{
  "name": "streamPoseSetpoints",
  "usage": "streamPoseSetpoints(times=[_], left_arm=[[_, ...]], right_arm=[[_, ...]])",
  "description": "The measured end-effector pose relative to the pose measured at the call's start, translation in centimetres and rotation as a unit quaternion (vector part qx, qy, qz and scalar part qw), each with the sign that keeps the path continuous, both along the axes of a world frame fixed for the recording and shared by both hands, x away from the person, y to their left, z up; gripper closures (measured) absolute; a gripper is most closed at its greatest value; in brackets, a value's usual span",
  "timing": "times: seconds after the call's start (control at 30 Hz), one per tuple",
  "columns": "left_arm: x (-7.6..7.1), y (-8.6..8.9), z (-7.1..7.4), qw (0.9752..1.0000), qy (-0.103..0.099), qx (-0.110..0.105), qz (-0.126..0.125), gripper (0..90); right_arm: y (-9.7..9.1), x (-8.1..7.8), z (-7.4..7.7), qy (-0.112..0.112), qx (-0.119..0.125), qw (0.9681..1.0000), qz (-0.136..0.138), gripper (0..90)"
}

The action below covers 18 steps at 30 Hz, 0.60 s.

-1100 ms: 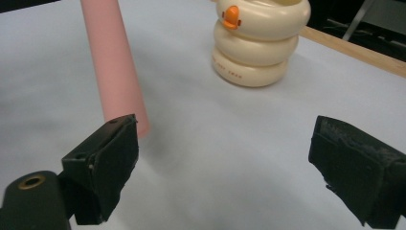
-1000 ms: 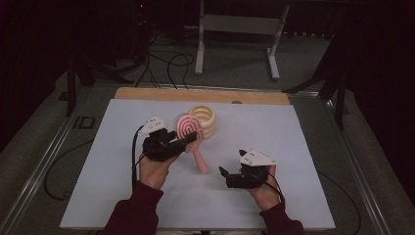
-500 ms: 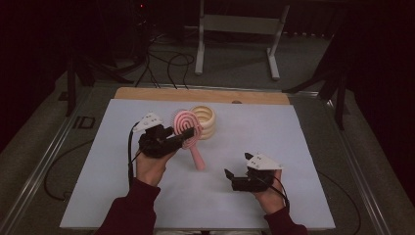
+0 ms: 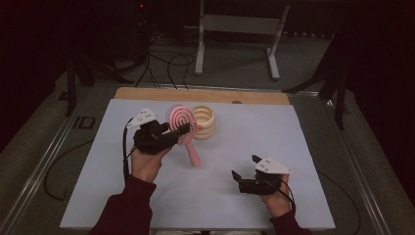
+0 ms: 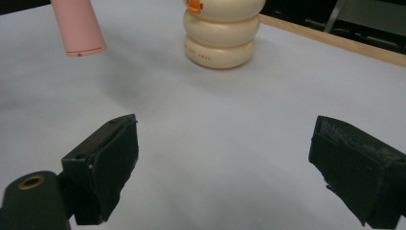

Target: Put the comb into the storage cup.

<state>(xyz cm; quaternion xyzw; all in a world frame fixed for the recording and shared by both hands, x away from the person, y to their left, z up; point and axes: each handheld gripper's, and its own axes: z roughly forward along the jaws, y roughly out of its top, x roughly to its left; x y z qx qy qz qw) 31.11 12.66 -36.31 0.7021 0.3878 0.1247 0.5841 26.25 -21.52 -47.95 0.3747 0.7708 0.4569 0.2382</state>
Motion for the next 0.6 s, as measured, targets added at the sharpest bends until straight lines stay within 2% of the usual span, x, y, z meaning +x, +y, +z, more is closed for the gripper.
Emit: streamPoseSetpoints(times=[0.37,0.6], left_arm=[[0.5,0.4,0.4,1.0,-0.004,-0.005,-0.002,63.7],[1.1,0.8,0.9,0.9999,-0.014,-0.006,-0.005,63.7]], right_arm=[[-1.2,-0.2,-0.1,-0.003,0.01,0.9998,-0.015,10.0],[-1.9,-0.5,-0.4,0.002,0.012,0.9997,-0.023,10.0]])
